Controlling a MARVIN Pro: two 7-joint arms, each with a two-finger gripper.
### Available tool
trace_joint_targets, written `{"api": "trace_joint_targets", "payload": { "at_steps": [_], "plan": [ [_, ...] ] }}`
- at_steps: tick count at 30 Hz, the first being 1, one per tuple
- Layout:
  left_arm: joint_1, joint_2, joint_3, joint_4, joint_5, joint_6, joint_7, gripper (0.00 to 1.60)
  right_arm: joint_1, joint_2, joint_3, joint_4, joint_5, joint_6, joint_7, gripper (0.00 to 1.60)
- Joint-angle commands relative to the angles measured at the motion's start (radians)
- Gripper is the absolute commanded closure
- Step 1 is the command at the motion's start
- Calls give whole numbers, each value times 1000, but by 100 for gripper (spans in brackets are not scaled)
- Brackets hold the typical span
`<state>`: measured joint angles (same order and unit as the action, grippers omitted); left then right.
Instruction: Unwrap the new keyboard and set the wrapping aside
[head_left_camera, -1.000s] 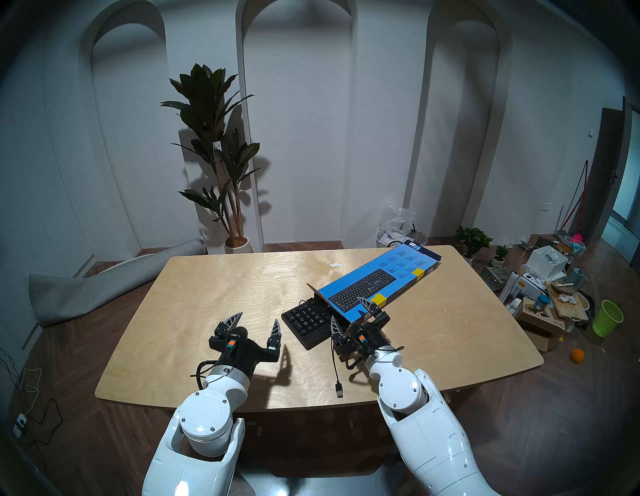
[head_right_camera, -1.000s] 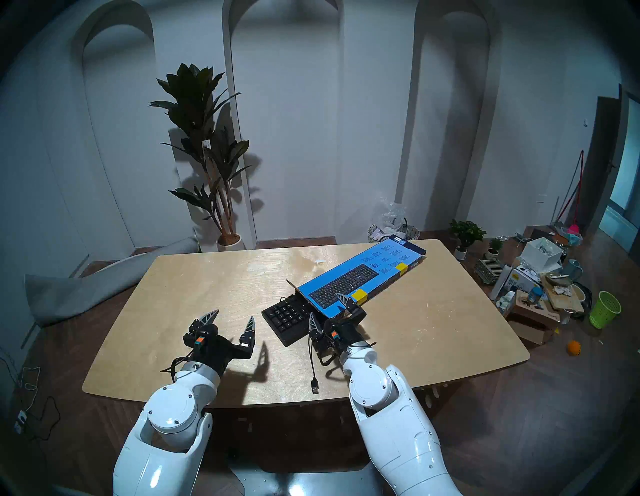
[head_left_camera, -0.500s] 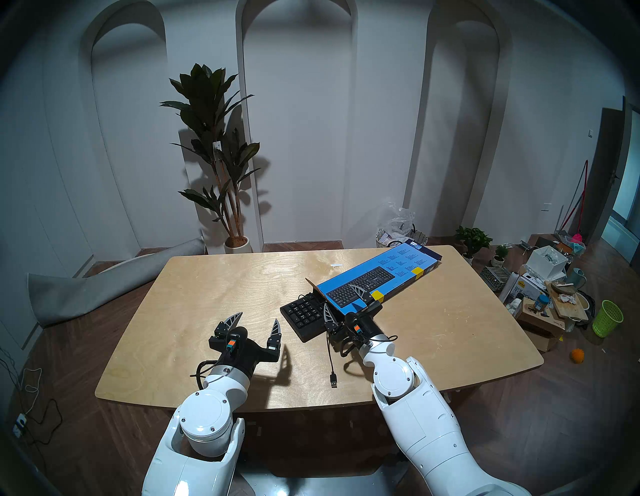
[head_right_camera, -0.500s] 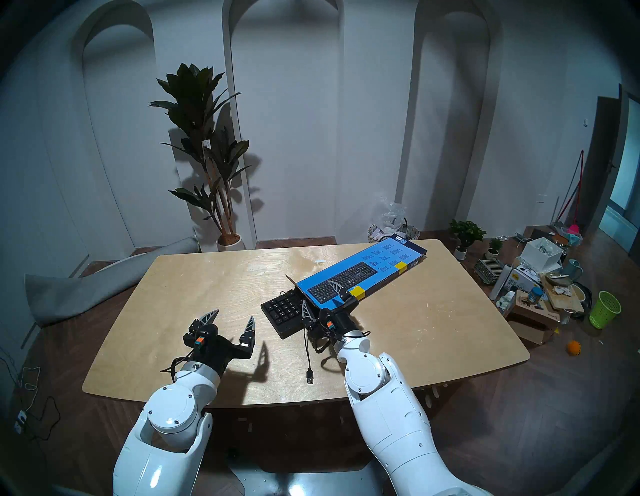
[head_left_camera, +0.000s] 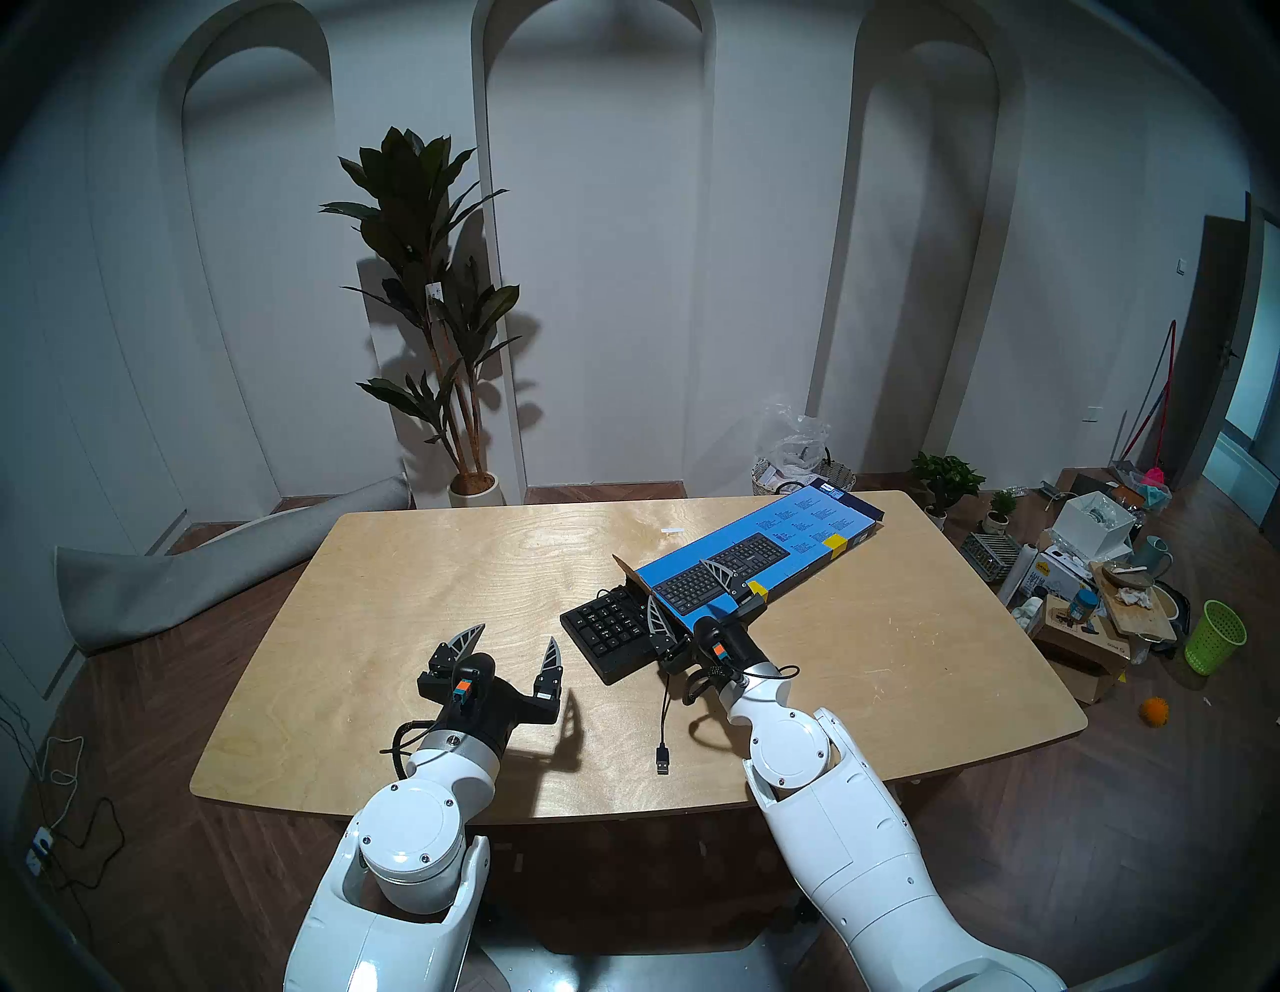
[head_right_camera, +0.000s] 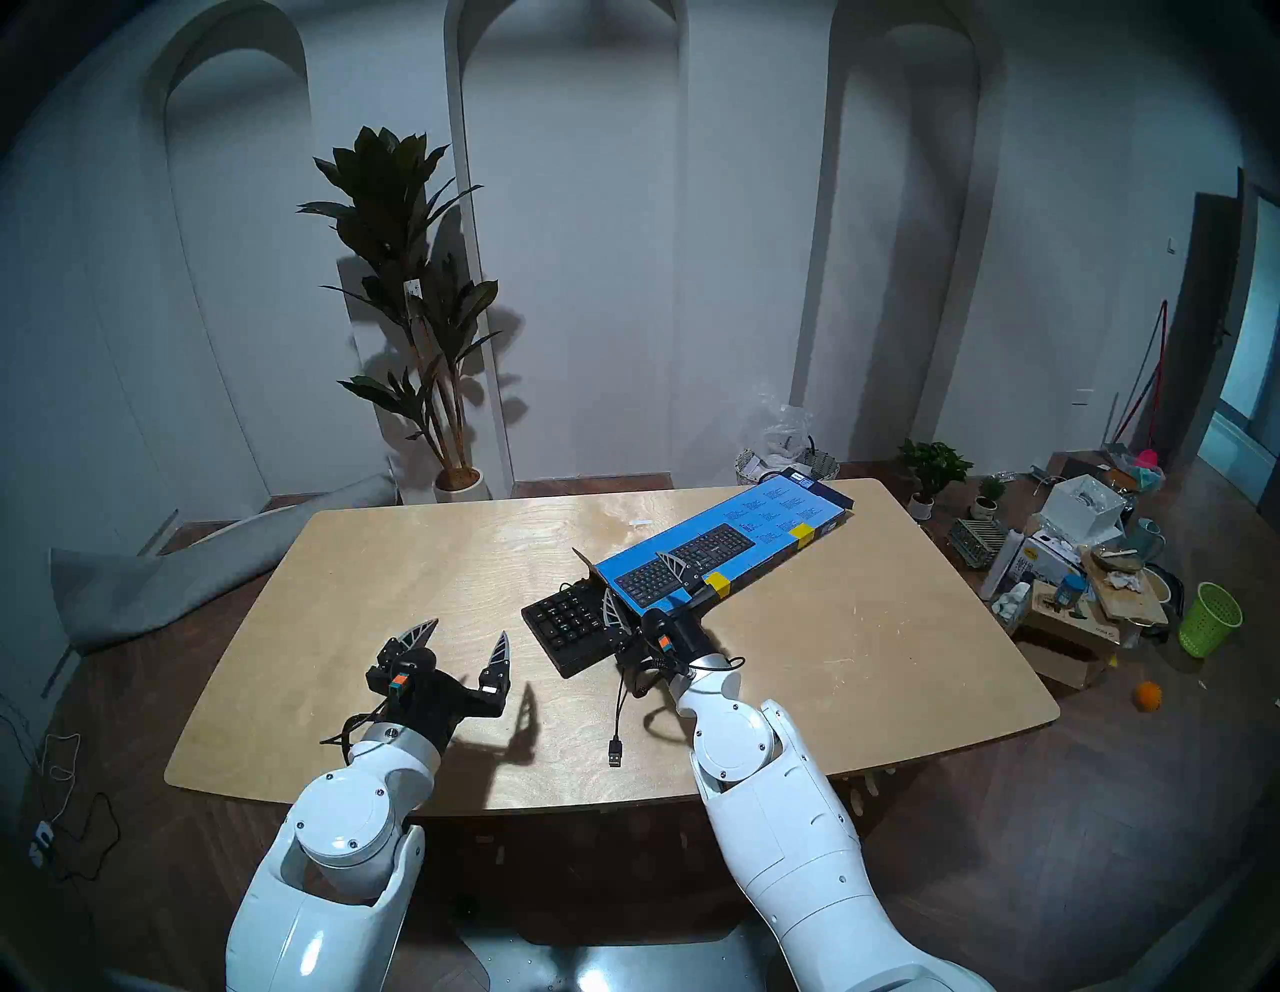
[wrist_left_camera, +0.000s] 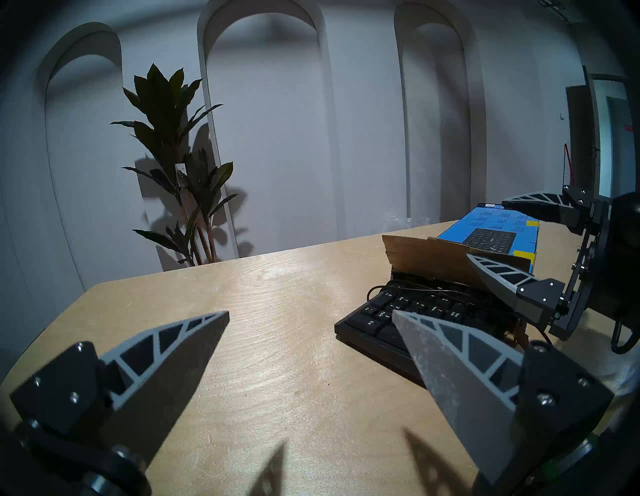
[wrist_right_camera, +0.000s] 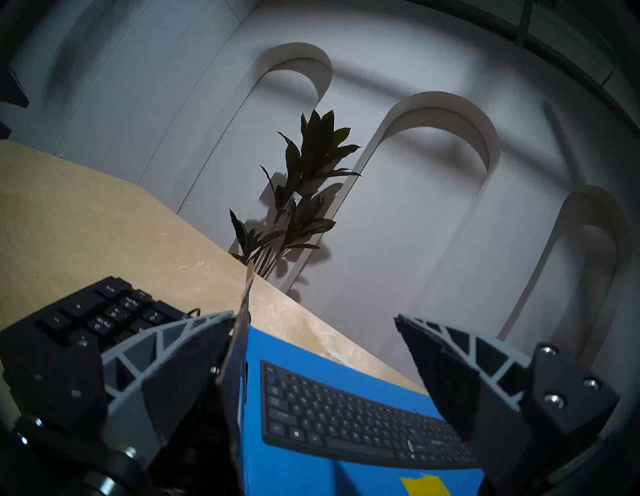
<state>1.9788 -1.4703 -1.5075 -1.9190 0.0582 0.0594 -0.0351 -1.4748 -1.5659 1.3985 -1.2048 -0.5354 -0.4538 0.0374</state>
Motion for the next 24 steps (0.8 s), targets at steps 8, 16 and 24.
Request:
{"api": "trace_joint_targets", "payload": {
  "at_steps": [8,16,24],
  "plan": [
    [-3,0,-1,-22,-2,-4,-1,0,88,-4,3,74,-6,-23,-16,0],
    [-3,0,-1,-23,-2,-4,-1,0,152,-28,-30,230,-3,-48,1,90],
    [-3,0,-1,-23,-3,-4,-1,0,131,-43,-28,206,65,-76,49,160]
  ]
}}
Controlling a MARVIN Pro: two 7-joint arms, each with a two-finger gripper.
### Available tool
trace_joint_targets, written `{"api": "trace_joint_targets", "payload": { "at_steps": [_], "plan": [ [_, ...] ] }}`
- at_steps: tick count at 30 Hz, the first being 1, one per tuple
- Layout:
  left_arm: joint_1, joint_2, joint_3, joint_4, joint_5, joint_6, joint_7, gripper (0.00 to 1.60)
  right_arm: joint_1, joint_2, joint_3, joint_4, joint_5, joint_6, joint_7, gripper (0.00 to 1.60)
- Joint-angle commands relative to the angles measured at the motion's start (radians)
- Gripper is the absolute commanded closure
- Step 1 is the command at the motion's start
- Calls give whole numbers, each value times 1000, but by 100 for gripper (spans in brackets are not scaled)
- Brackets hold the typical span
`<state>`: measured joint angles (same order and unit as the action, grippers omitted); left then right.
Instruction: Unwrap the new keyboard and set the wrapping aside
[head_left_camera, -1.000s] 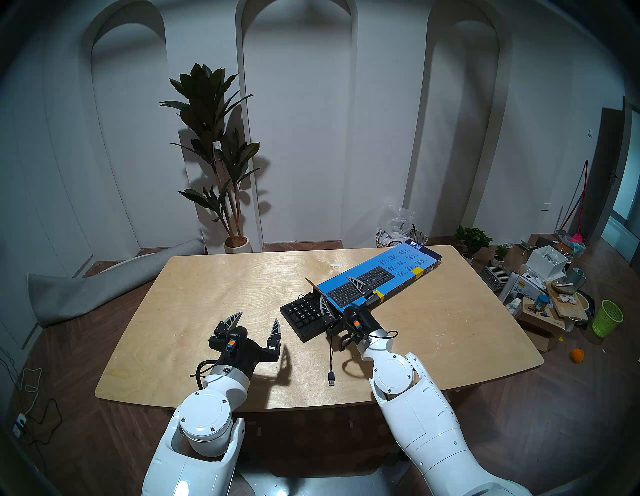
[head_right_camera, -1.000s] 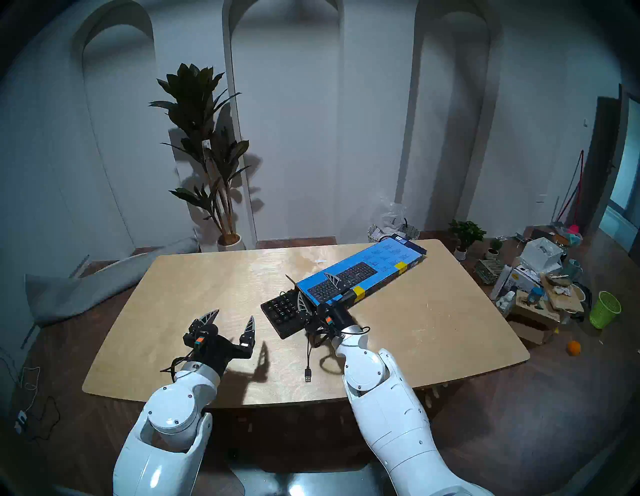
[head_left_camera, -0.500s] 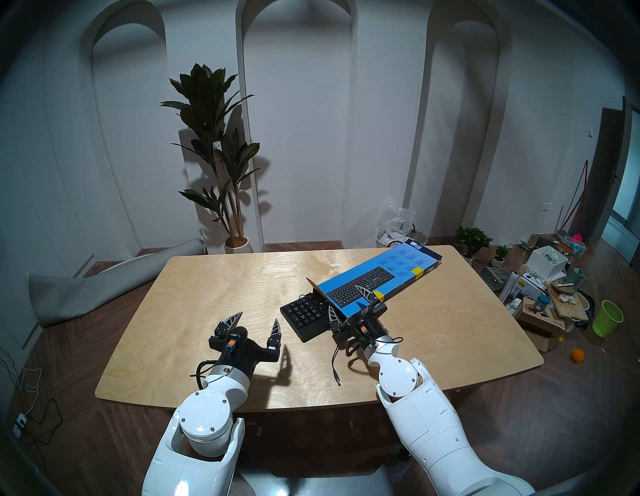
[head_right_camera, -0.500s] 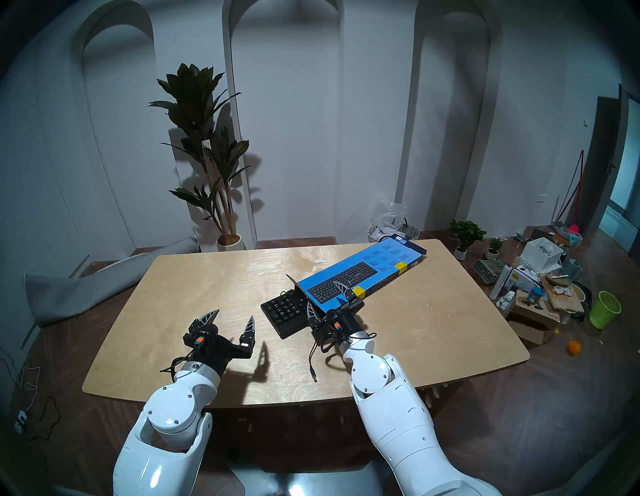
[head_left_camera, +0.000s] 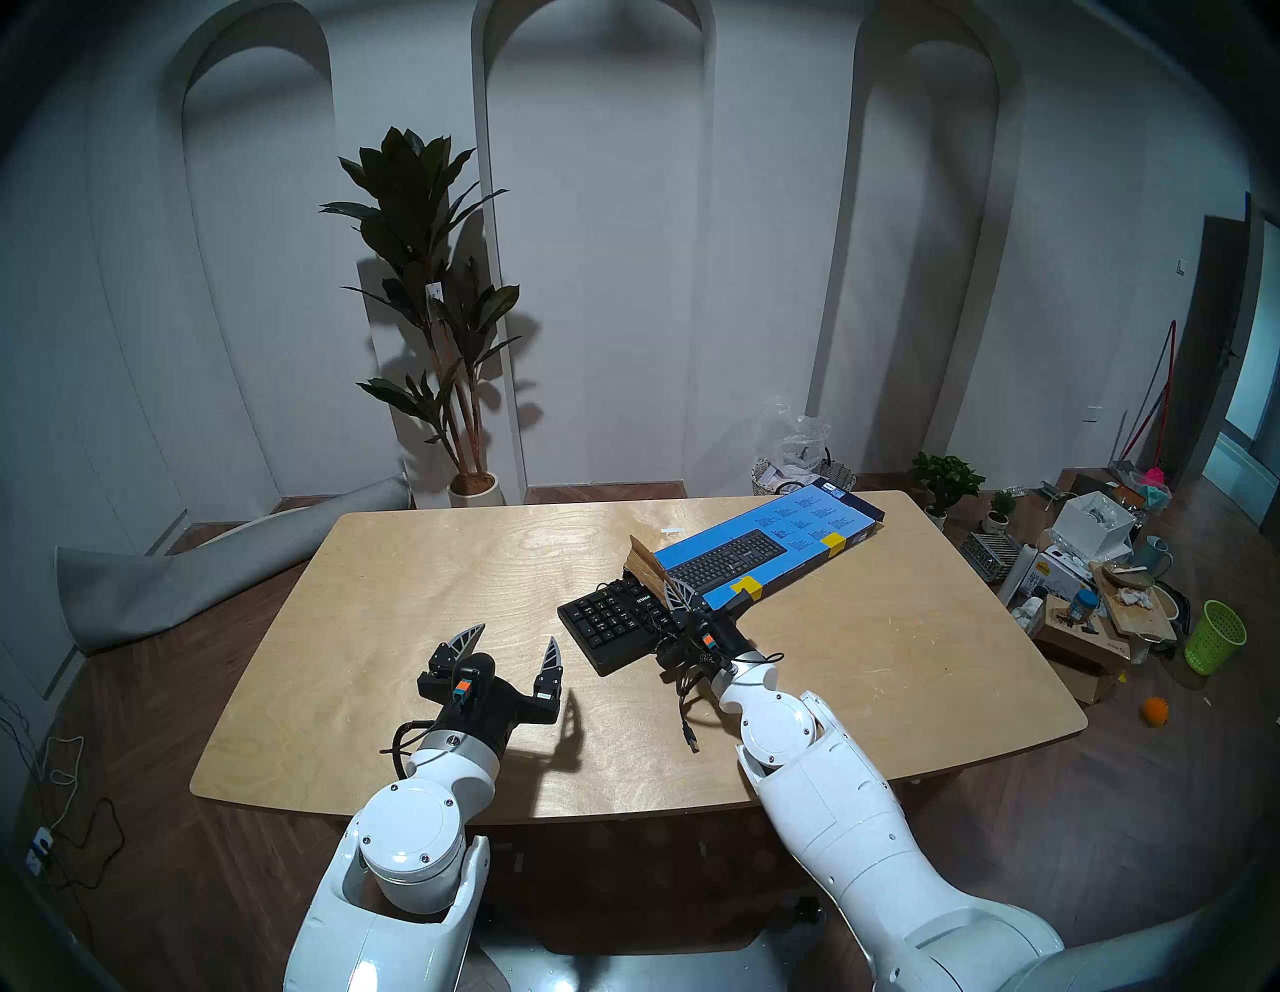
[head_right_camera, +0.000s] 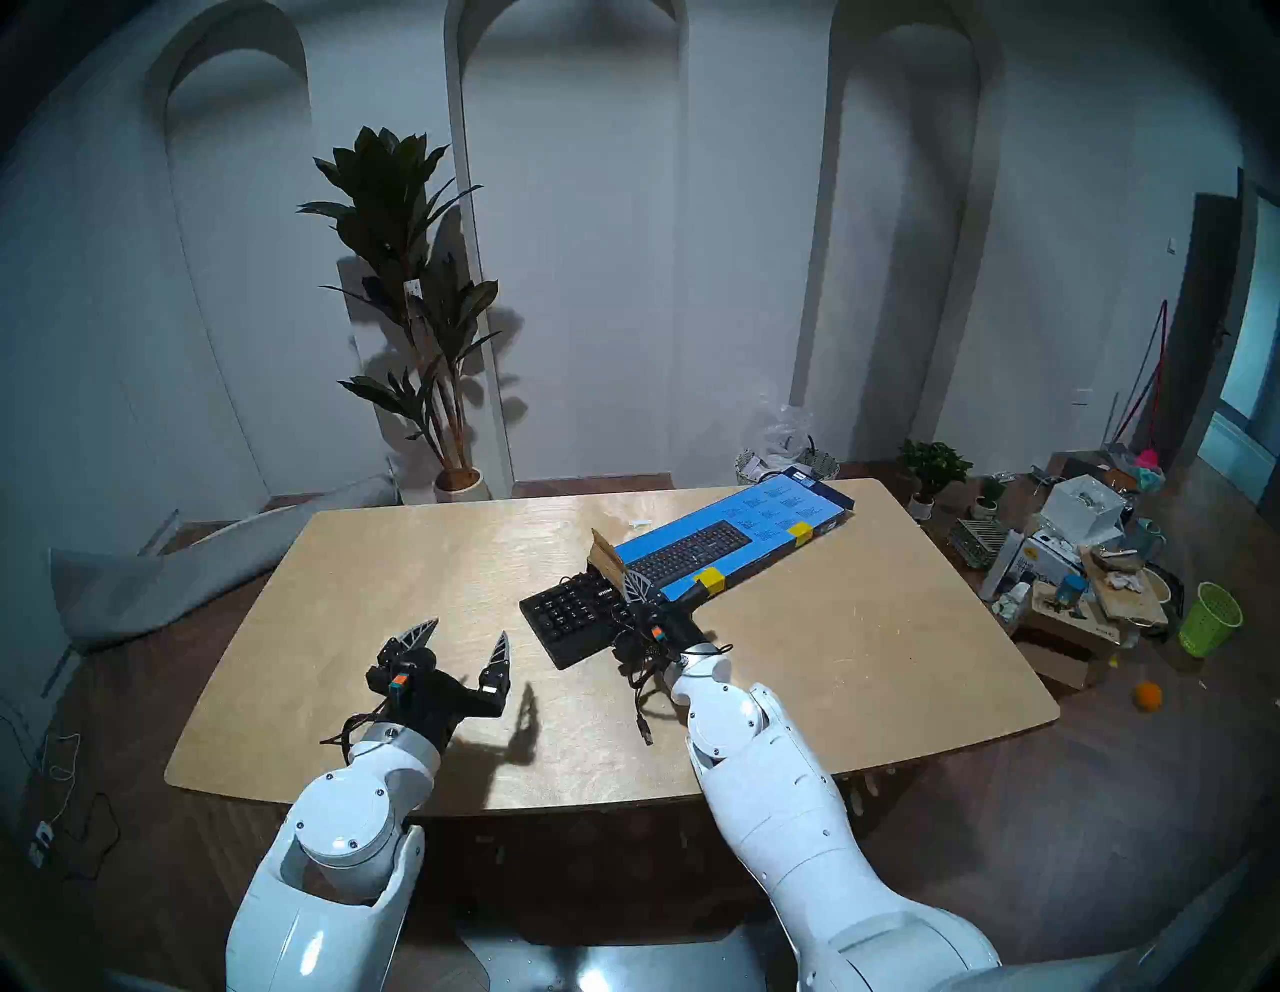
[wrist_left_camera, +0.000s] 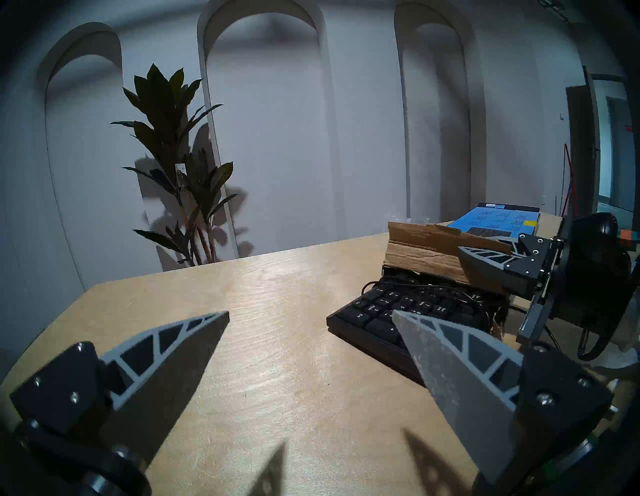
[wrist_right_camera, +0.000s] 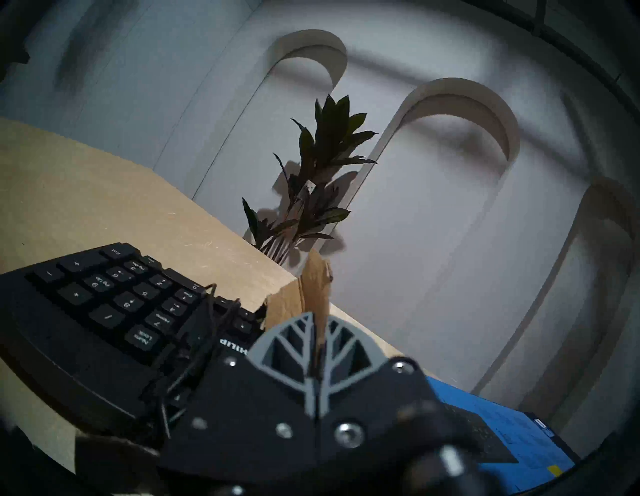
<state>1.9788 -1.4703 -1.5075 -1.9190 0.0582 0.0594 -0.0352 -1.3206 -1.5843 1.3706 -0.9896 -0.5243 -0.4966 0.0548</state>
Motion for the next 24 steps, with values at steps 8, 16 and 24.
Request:
{"api": "trace_joint_targets", "payload": {
  "at_steps": [8,16,24],
  "plan": [
    [-5,-1,-1,-20,-2,-5,0,0,-11,-46,22,-139,131,-45,51,160],
    [-6,-1,0,-17,-1,-5,0,0,23,-60,65,-211,172,-53,28,160],
    [-7,-1,0,-16,-1,-5,0,0,76,-75,110,-284,203,-54,-11,160]
  ]
}}
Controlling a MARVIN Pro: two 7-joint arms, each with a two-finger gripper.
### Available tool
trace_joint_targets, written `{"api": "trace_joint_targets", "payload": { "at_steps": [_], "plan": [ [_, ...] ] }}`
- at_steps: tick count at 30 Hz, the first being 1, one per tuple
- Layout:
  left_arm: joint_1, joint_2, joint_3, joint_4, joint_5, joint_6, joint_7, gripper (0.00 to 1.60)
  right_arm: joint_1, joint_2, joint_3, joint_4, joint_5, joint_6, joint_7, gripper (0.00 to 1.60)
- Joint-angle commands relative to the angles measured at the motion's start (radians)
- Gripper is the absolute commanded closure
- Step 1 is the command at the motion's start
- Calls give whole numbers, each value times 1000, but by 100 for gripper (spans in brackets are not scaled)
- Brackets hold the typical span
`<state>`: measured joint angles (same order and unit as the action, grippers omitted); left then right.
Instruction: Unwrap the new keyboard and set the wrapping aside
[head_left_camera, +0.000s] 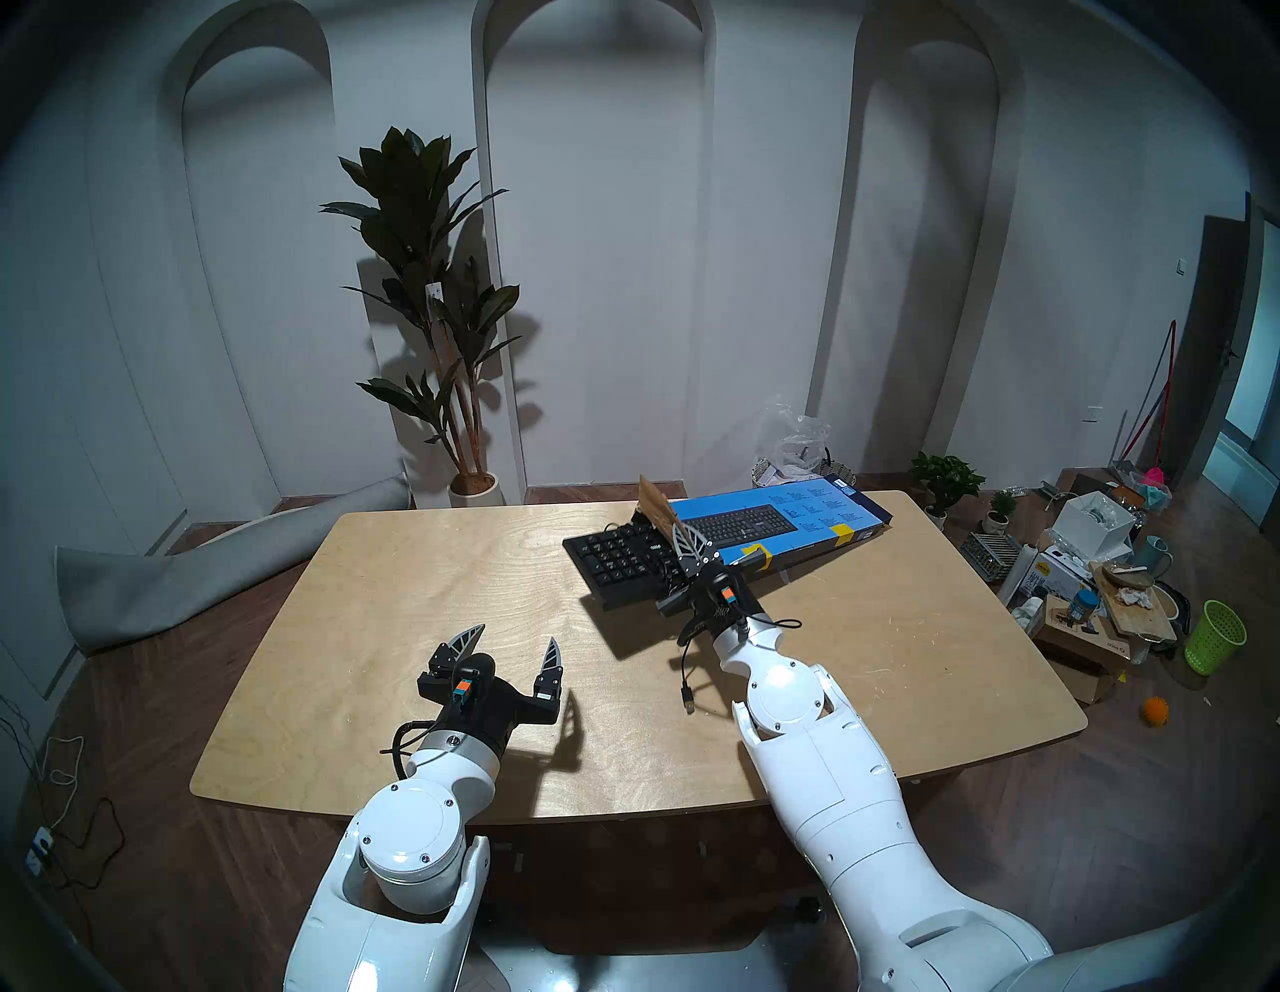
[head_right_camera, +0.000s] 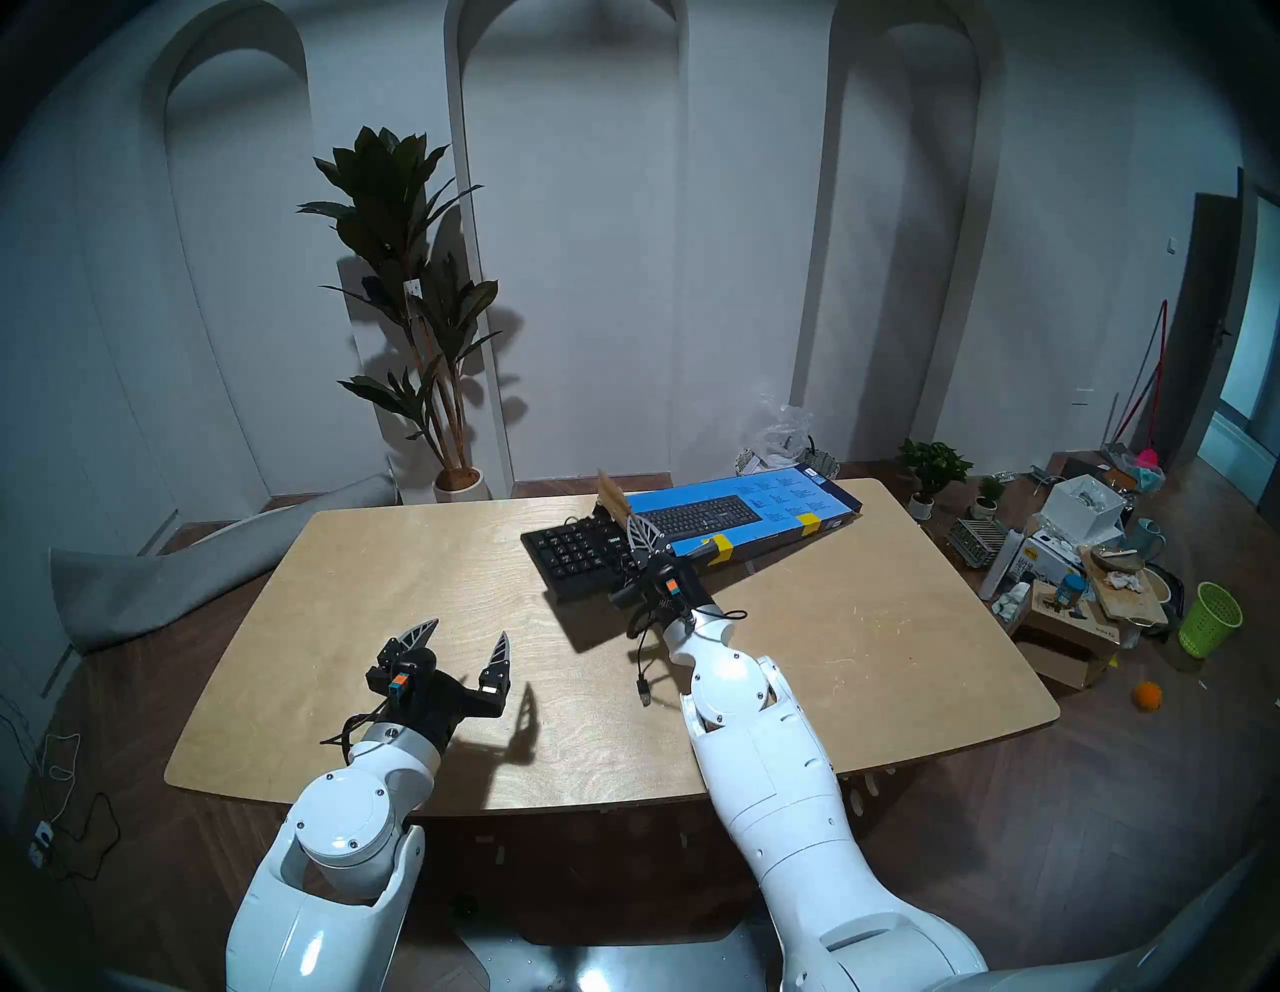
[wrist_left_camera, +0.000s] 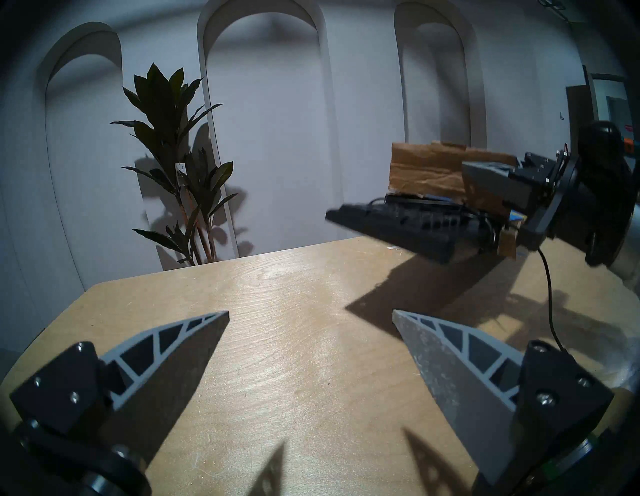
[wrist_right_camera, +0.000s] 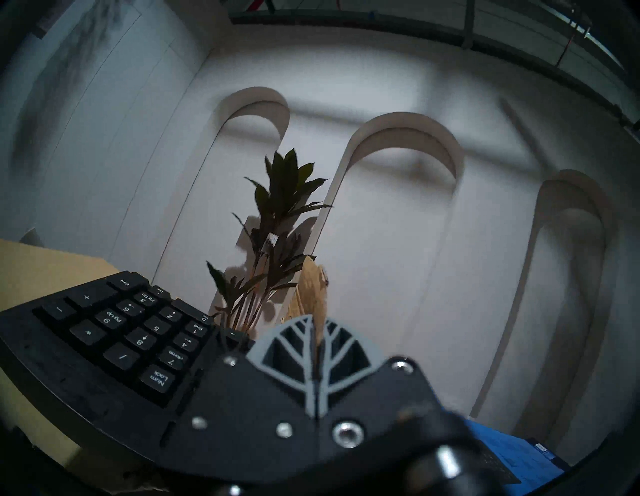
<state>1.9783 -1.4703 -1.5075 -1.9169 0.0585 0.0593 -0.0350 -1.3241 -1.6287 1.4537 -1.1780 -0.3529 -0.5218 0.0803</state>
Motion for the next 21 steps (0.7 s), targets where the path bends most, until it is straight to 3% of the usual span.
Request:
{"api": "trace_joint_targets", "payload": {
  "at_steps": [1,9,21],
  "plan": [
    [-7,-1,0,-18,-1,-5,0,0,92,-33,35,-112,40,-36,-44,160],
    [-6,-1,0,-20,-2,-5,0,0,82,-45,34,-196,57,-49,-51,160],
    [-3,0,-1,-24,-2,-5,-1,0,-16,-29,7,-323,73,50,-36,160]
  ]
}}
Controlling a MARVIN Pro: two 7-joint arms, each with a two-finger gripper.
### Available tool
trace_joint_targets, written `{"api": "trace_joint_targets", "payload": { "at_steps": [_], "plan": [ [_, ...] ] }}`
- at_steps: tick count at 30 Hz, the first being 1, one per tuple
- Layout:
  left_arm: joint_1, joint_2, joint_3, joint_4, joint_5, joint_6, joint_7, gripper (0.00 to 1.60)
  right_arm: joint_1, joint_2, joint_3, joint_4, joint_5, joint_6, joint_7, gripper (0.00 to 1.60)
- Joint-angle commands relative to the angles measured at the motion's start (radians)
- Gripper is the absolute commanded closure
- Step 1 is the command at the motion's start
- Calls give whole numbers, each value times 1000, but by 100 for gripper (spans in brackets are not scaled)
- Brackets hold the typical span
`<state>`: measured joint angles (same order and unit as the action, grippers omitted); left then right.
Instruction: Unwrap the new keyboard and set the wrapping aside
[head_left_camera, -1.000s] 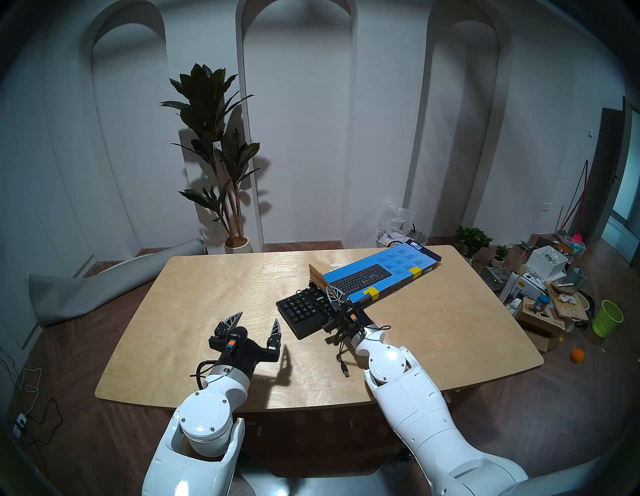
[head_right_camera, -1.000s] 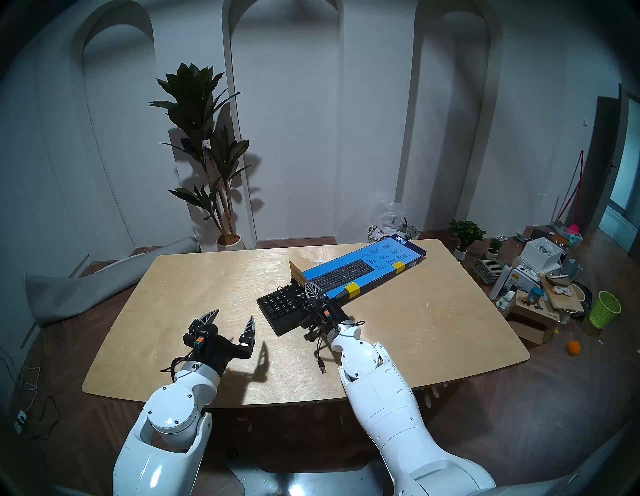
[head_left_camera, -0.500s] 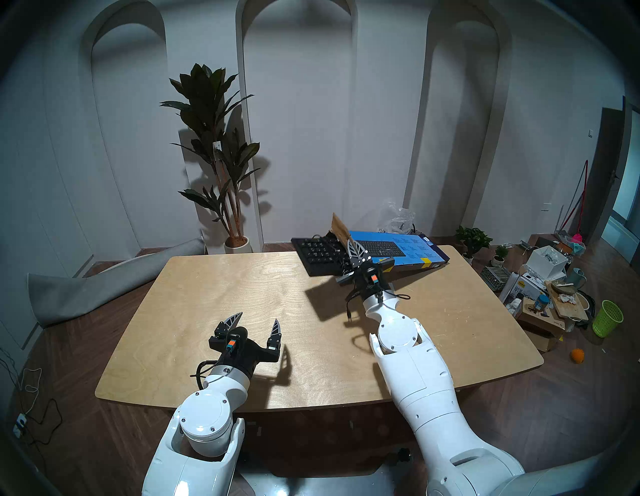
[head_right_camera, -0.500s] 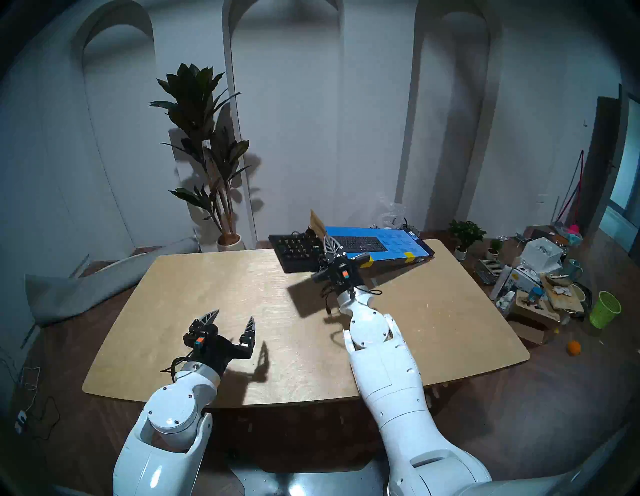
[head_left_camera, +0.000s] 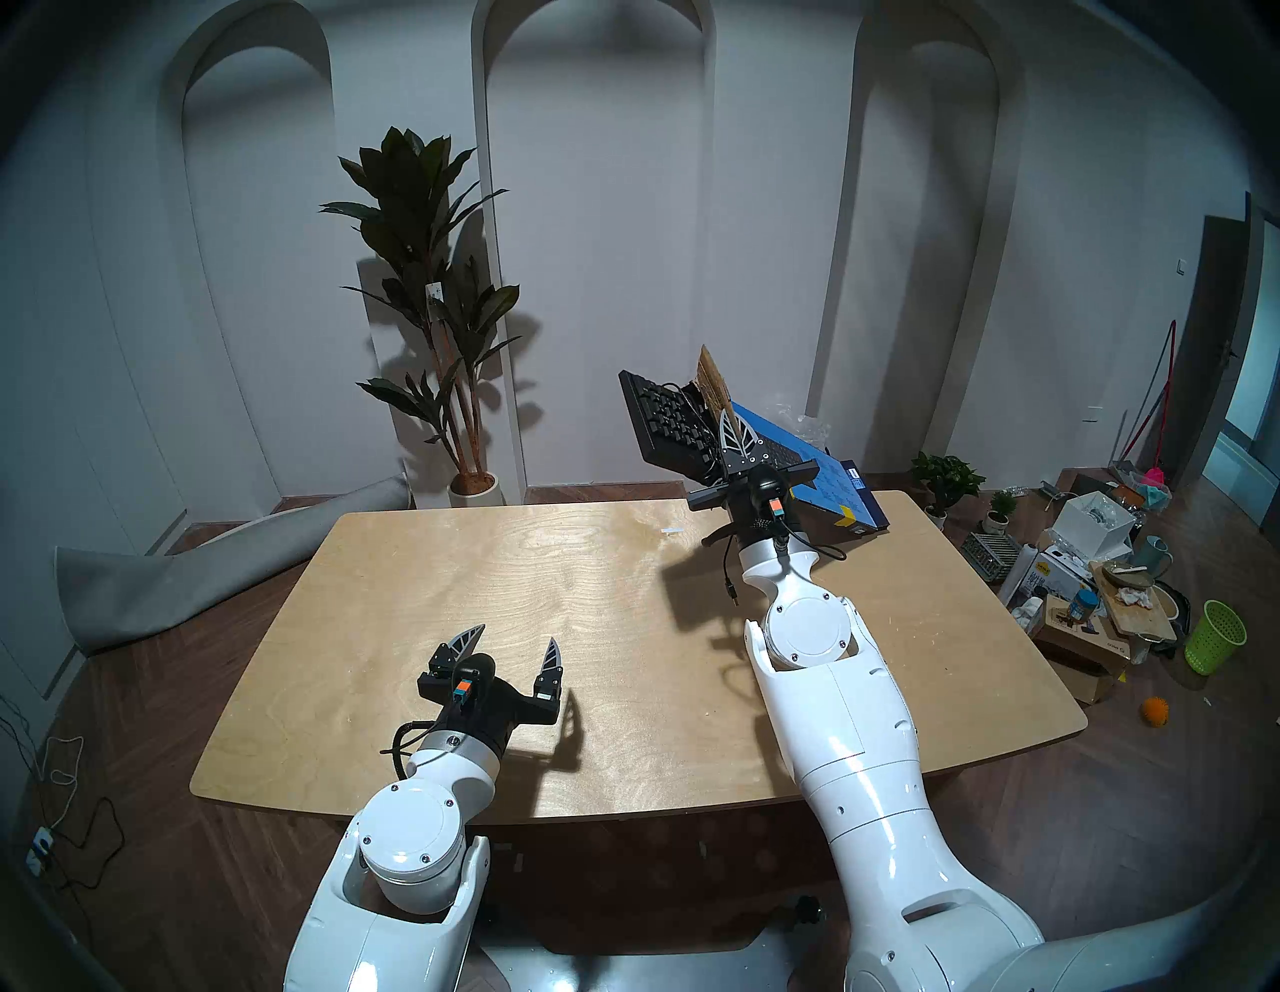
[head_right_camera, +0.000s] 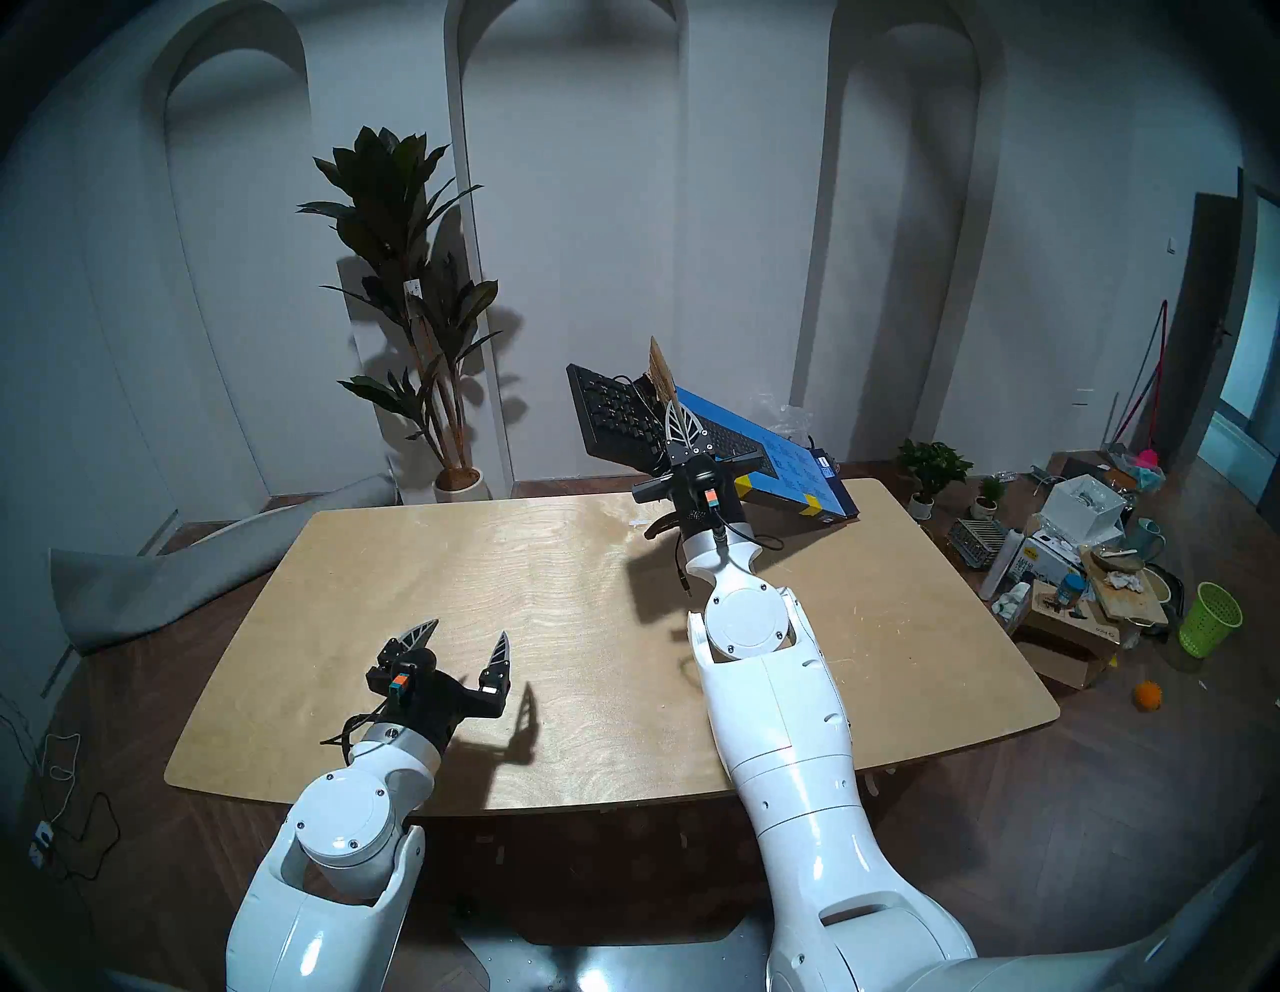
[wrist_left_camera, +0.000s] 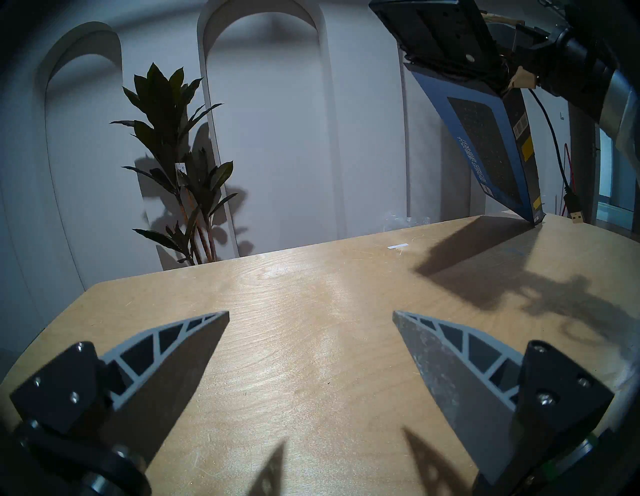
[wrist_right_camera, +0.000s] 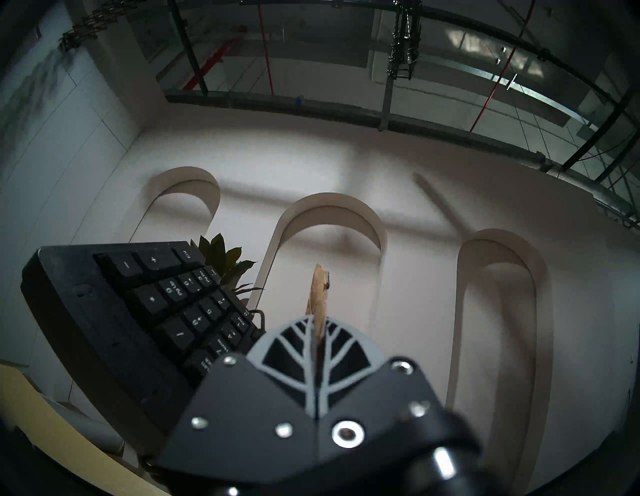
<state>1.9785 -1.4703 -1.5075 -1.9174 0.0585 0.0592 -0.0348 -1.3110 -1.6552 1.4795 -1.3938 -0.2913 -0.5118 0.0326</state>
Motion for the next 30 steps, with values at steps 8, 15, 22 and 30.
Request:
{"api": "trace_joint_targets", "payload": {
  "at_steps": [8,15,22,30],
  "plan": [
    [-4,0,-1,-23,-2,-4,-1,0,-54,2,-30,-167,15,85,16,160],
    [-5,-1,-1,-21,-2,-5,-1,0,-27,-10,-62,-210,-18,113,7,160],
    [-5,-1,0,-21,-2,-5,0,0,14,-25,-90,-249,-43,138,-10,160],
    [-4,-1,-1,-22,-2,-5,-1,0,17,-28,-100,-275,-45,159,-18,160]
  ]
}}
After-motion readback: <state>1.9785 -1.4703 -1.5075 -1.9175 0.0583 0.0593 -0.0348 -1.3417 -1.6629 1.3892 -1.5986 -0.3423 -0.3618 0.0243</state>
